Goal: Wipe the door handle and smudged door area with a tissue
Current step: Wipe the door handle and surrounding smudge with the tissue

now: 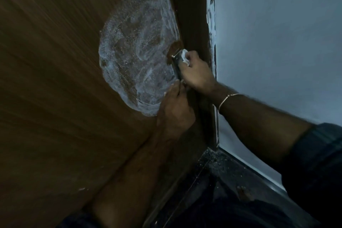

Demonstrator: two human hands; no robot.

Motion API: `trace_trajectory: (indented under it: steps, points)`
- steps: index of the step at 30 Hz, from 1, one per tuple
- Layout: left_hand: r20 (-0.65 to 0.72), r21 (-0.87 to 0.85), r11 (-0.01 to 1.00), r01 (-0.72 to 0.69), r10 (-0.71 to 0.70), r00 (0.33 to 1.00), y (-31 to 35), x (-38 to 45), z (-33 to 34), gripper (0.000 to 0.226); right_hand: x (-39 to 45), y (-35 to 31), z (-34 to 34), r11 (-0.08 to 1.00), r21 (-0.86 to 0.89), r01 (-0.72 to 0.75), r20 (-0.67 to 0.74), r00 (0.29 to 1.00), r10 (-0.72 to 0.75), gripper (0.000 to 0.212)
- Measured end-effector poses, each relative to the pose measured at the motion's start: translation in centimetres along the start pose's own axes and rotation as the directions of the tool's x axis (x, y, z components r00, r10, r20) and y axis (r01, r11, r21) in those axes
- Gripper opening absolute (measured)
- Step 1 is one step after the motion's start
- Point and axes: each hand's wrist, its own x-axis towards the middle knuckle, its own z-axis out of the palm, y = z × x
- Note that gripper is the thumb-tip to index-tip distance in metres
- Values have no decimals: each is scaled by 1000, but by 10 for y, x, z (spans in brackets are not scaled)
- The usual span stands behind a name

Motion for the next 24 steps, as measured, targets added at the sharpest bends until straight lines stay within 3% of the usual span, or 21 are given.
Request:
trace_trajectory:
  steps: [4,6,8,14,16,20,24]
  points:
    - [48,73,997,32,-35,998,0,3,-1,76,1,15,-3,967,219,-132,107,988,111,45]
    - [97,84,995,43,-51,994,0,5,-3,77,6,24,-5,889,395,-232,122,972,199,50]
    - [120,92,995,49,-60,991,0,8,-5,77,9,31,-6,805,524,-278,134,960,244,39]
    - [108,123,992,22,-35,994,-2,3,-7,76,9,61,14,652,676,-344,162,932,325,35]
    - [120,126,992,22,-37,992,-2,3,-9,76,7,71,25,674,679,-290,106,948,300,36]
    - [-4,192,981,-33,34,999,0,-1,-10,76,6,82,41,856,508,-95,-129,974,185,23]
    - [49,152,988,-32,25,998,-2,0,-7,73,14,76,45,919,394,-22,-347,922,170,19]
